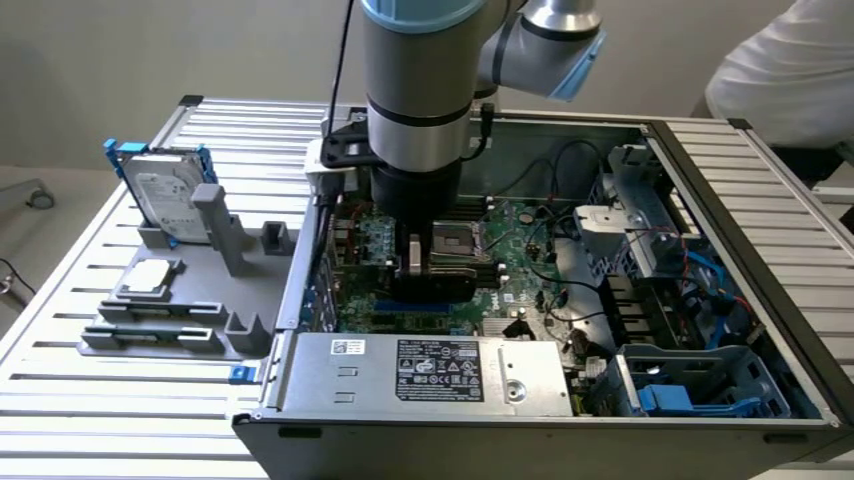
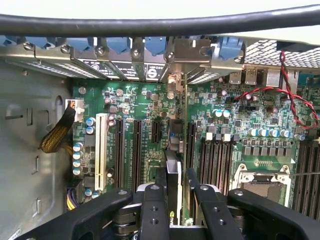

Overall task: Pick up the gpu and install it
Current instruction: 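Insert the gpu into the slot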

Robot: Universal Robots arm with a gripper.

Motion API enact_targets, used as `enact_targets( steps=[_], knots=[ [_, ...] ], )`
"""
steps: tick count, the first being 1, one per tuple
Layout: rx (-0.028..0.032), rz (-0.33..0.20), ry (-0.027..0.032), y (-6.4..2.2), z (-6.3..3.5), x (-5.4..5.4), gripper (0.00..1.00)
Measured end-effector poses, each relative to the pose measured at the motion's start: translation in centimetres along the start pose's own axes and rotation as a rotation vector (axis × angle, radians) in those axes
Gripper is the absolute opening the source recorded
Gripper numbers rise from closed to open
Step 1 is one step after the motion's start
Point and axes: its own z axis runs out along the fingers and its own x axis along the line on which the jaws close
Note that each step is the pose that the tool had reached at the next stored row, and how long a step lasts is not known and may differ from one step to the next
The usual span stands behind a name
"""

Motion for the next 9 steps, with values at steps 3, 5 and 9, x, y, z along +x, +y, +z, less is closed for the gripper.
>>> enact_targets(
  steps=[3, 5, 9],
  knots=[
    [0.0001, 0.000, 0.0000, 0.00, 0.00, 0.05, 0.26],
    [0.0002, 0.000, -0.0002, 0.00, 0.01, 0.09, 0.26],
    [0.0005, 0.000, 0.0000, 0.01, 0.09, 0.14, 0.26]
  ],
)
